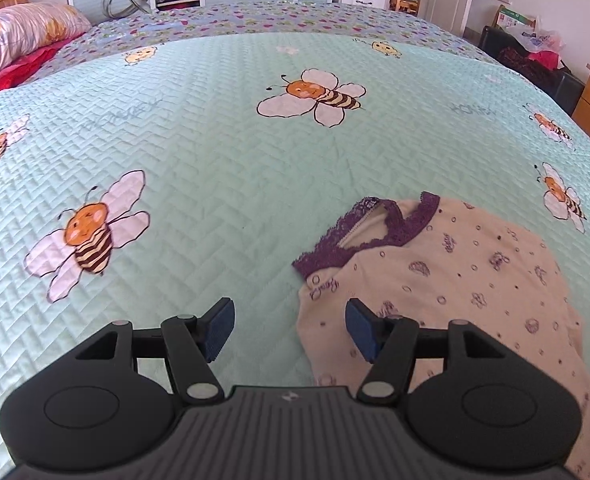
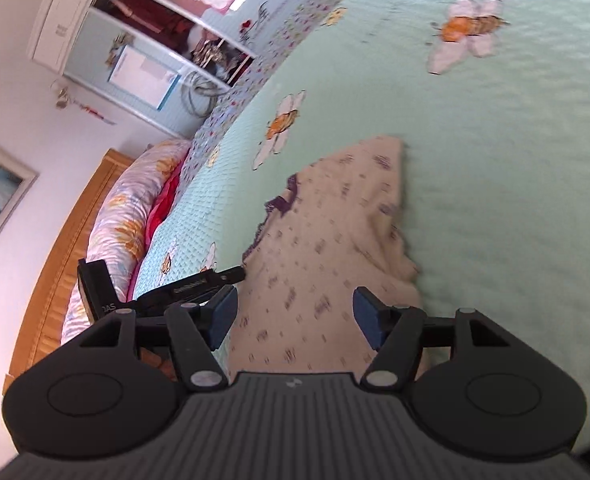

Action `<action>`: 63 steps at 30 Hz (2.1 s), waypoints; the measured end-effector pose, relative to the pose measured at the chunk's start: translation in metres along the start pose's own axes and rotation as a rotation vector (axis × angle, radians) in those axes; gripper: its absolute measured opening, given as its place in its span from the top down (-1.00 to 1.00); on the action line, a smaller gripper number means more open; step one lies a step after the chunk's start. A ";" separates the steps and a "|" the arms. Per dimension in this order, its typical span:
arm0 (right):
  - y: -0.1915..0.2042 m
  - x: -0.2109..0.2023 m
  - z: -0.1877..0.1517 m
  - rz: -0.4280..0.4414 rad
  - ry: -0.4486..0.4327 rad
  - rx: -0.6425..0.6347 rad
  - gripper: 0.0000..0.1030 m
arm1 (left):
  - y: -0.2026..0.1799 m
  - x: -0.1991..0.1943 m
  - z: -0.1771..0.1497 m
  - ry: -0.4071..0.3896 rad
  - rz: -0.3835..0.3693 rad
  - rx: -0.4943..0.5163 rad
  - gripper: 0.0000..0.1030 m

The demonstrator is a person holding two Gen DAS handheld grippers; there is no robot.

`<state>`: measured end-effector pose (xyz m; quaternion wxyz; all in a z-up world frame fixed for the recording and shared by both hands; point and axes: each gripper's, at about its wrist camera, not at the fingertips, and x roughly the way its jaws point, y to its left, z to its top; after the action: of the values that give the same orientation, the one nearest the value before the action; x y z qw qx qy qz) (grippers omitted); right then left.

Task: Fold clothes
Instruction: 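Move both open grippers to the purple lace neckline end, then pinch the lace neckline with the left gripper while the right gripper pinches the body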

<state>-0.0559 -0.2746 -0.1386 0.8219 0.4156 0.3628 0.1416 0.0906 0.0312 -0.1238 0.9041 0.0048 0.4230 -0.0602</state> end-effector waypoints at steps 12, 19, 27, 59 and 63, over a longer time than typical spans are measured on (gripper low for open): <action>-0.044 -0.060 -0.036 -0.025 -0.016 0.197 -0.35 | 0.043 -0.019 -0.027 0.118 -0.145 -0.184 -0.25; -0.079 -0.067 -0.071 0.013 -0.012 0.384 -0.42 | 0.064 0.007 -0.025 0.230 -0.264 -0.378 -0.30; -0.073 -0.036 -0.070 0.026 0.036 0.383 -0.46 | 0.064 0.036 -0.002 0.284 -0.304 -0.440 -0.44; -0.075 0.007 -0.065 0.131 0.075 0.537 -0.70 | 0.050 0.097 0.022 0.344 -0.554 -0.574 0.62; -0.065 0.018 -0.062 0.129 0.080 0.481 -0.66 | 0.048 0.095 0.021 0.330 -0.543 -0.575 0.74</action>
<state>-0.0924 -0.2686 -0.2224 0.6735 0.6158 0.3910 0.1198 0.1723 0.0675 -0.1853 0.7402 -0.3493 0.5474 -0.1743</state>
